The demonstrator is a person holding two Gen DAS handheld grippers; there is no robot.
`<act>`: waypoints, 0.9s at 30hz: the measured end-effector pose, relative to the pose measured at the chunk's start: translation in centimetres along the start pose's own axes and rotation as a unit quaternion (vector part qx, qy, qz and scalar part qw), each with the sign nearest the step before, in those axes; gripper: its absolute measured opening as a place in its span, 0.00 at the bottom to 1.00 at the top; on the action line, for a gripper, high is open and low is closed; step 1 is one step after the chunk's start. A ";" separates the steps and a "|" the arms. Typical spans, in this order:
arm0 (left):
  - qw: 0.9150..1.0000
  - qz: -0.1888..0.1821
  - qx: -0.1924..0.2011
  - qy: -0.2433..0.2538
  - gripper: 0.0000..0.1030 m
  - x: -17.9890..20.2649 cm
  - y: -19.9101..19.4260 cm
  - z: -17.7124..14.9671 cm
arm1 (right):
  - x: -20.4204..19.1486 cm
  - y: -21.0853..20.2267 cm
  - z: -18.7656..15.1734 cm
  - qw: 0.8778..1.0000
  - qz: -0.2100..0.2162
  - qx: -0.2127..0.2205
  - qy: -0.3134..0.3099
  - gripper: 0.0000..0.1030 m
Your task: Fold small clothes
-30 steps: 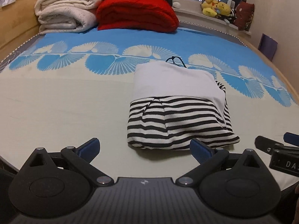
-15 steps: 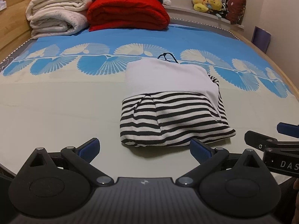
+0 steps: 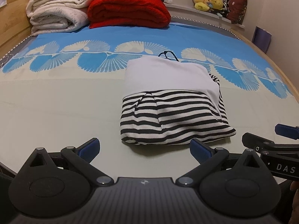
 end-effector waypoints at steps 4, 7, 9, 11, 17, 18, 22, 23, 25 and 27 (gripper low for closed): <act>1.000 -0.001 -0.011 -0.009 0.99 0.0 0.4 -0.2 | 0.1 0.0 0.0 1.000 0.001 0.001 0.002 0.88; 1.000 0.000 -0.013 -0.008 0.99 0.1 0.5 -0.2 | 0.3 0.0 0.0 1.000 0.001 0.001 0.005 0.89; 1.000 0.001 -0.014 -0.008 0.99 0.2 0.5 -0.2 | 0.4 0.1 0.0 1.000 0.001 0.000 0.007 0.89; 1.000 0.002 -0.015 -0.008 0.99 0.2 0.5 -0.3 | 0.4 0.1 0.0 1.000 0.002 -0.001 0.007 0.89; 1.000 0.004 -0.018 -0.008 0.99 0.2 0.6 -0.4 | 0.2 0.0 0.0 1.000 0.006 -0.001 0.005 0.89; 1.000 0.004 -0.018 -0.009 0.99 0.2 0.7 -0.4 | 0.1 0.0 0.0 1.000 0.007 -0.001 0.004 0.89; 1.000 0.004 -0.019 -0.008 0.99 0.2 0.7 -0.5 | 0.0 0.0 0.0 1.000 0.008 -0.002 0.002 0.89; 1.000 0.003 -0.019 -0.007 0.99 0.2 0.7 -0.5 | 0.0 0.0 0.0 1.000 0.008 -0.002 0.002 0.89; 1.000 0.004 -0.019 -0.008 0.99 0.4 0.7 -0.5 | 0.0 0.1 0.0 1.000 0.008 -0.002 0.002 0.89; 1.000 0.004 -0.019 -0.008 0.99 0.4 0.7 -0.5 | 0.0 0.0 0.0 1.000 0.008 -0.002 0.003 0.89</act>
Point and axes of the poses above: each gripper's, at about its wrist camera, not at the fingertips, and y roughly the way its jaws point, x to its right, z to its top, the point moved 5 cm from there along y, roughly the way its jaws point, and after that the axes turned 4 degrees about x, right-handed, at the moved point
